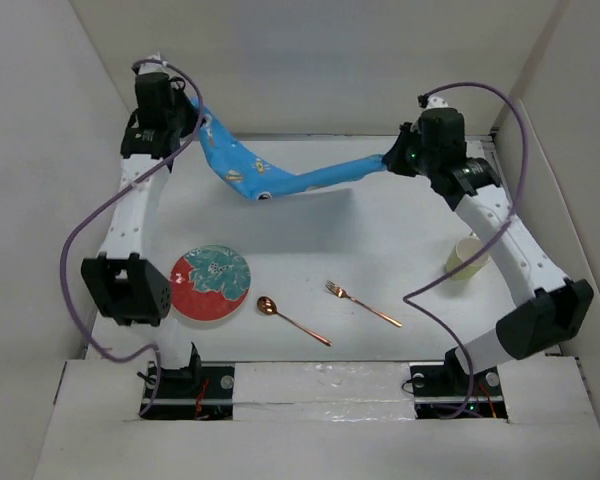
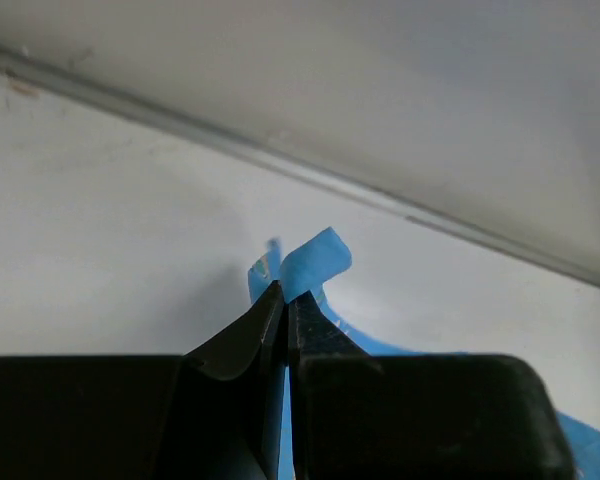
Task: Set the dinner table for one person
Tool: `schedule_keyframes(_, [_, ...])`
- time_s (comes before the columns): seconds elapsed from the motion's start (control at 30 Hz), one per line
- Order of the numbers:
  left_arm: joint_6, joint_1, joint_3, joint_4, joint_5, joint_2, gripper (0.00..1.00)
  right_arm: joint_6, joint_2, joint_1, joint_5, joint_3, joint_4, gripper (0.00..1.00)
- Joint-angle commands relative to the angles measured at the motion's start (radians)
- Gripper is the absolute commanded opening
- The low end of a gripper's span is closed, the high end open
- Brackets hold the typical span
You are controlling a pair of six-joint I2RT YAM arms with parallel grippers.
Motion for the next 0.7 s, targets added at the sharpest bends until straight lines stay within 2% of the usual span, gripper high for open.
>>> schedule_keyframes(0.0, [0.016,-0.002,0.047,-0.022,0.015,-0.177,0.00,-0.059,-0.174,0.003,0.060,0.105,-0.057,0.00])
schedule_keyframes(0.07, [0.023,-0.002,0.073,-0.037,0.008,-0.233,0.00,-0.047,-0.206,-0.012,0.048,0.114,-0.075,0.00])
schedule_keyframes(0.2, [0.061,-0.002,0.208,-0.099,-0.018,-0.203,0.00,0.011,-0.182,-0.086,-0.021,0.091,-0.057,0.00])
schedule_keyframes(0.27, [0.074,-0.002,0.251,-0.141,-0.053,-0.120,0.00,0.042,-0.115,-0.127,-0.051,0.077,-0.029,0.00])
schedule_keyframes(0.3, [0.077,-0.002,0.326,-0.161,-0.048,-0.080,0.00,0.045,-0.070,-0.127,-0.058,0.091,-0.026,0.00])
schedule_keyframes(0.33, [0.091,-0.002,0.368,-0.196,-0.043,0.002,0.00,0.046,0.023,-0.136,-0.044,0.105,-0.011,0.00])
schedule_keyframes(0.4, [0.098,-0.002,0.491,-0.226,-0.049,0.090,0.00,0.045,0.127,-0.136,0.009,0.181,-0.020,0.00])
schedule_keyframes(0.5, [0.121,-0.002,0.674,-0.316,-0.090,0.338,0.00,0.039,0.342,-0.156,0.086,0.350,-0.060,0.00])
schedule_keyframes(0.57, [0.126,-0.002,0.682,-0.312,-0.087,0.400,0.00,0.039,0.478,-0.156,0.130,0.514,-0.172,0.00])
schedule_keyframes(0.67, [0.140,-0.011,0.592,-0.208,-0.103,0.465,0.00,0.024,0.516,-0.147,0.158,0.558,-0.189,0.00])
